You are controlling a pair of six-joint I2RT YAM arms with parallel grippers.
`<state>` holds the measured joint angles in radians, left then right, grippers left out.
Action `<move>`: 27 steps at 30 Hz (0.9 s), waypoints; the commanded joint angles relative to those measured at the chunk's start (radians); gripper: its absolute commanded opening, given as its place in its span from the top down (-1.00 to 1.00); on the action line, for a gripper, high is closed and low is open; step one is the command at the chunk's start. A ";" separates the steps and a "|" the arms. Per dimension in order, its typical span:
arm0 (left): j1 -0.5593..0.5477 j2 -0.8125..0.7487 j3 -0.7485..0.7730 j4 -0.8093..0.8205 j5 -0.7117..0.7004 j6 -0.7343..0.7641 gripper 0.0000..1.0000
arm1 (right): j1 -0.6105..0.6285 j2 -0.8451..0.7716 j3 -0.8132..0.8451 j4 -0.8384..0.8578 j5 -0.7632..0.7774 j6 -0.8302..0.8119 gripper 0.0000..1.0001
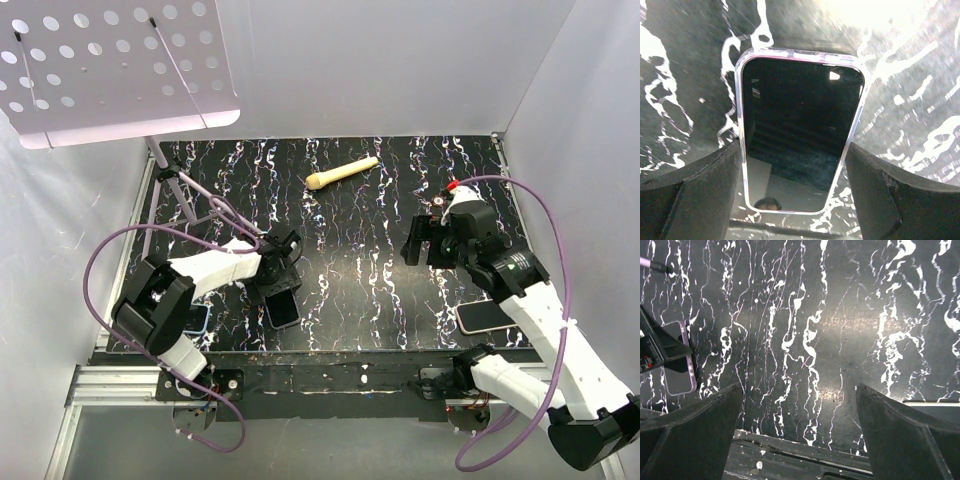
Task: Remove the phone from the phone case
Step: Pick up the phone at the center of the board.
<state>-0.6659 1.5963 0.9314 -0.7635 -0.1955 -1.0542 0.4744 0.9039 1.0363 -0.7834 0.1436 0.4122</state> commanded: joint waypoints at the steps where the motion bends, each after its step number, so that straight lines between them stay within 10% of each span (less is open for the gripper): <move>1: -0.009 -0.111 0.020 0.049 0.126 -0.019 1.00 | 0.004 0.012 -0.041 0.092 -0.075 0.013 -1.00; 13: 0.003 -0.266 -0.040 0.364 0.459 -0.390 1.00 | 0.335 0.027 -0.284 0.543 -0.184 0.183 -1.00; 18: 0.005 -0.254 -0.135 0.666 0.560 -0.614 1.00 | 0.420 -0.049 -0.426 0.774 -0.148 0.256 -0.74; 27: 0.000 -0.298 -0.144 0.736 0.551 -0.727 1.00 | 0.457 0.009 -0.461 0.891 0.011 0.326 -0.37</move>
<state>-0.6685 1.3651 0.7784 -0.1410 0.3149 -1.6848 0.9134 0.8787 0.5571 0.0051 0.0490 0.6960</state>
